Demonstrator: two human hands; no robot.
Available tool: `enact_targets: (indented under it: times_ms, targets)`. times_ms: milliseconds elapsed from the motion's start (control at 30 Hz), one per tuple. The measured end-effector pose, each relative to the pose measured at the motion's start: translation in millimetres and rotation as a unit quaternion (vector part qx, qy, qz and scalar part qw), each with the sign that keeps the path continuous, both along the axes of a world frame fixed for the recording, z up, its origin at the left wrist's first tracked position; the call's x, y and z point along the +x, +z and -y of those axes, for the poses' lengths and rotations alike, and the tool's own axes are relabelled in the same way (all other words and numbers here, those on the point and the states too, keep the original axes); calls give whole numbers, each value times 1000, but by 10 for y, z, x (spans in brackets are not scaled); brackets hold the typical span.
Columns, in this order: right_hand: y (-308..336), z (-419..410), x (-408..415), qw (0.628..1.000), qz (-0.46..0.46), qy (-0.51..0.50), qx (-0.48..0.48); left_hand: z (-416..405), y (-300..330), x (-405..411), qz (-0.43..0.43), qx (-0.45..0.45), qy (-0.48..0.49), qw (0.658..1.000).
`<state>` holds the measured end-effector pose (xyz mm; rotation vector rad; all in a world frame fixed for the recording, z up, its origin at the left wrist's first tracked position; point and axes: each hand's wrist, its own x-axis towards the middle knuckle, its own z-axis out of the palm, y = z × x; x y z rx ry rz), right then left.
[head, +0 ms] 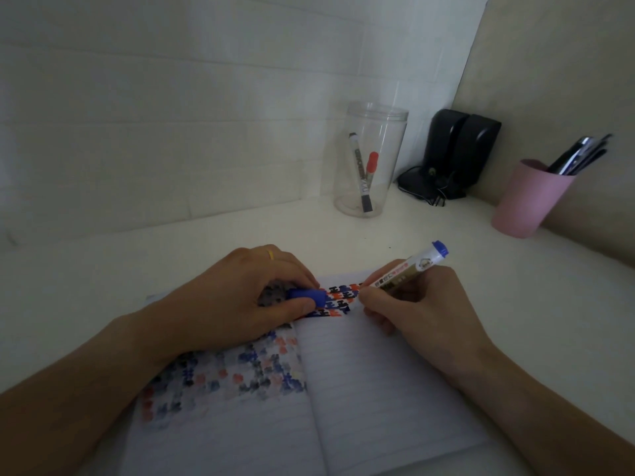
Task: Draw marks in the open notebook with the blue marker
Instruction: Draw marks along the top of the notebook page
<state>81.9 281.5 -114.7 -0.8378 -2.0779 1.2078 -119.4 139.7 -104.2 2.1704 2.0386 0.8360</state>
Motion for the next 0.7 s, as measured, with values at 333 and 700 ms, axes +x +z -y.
enact_targets:
  times_ms: [333,700]
  targets:
    - [20,16,11,1000,-9,9,0,4,14,8,-4,-4,3,1000]
    - [41,38,10,1000,-7,2,-5,4,11,2,1,1,2,1000]
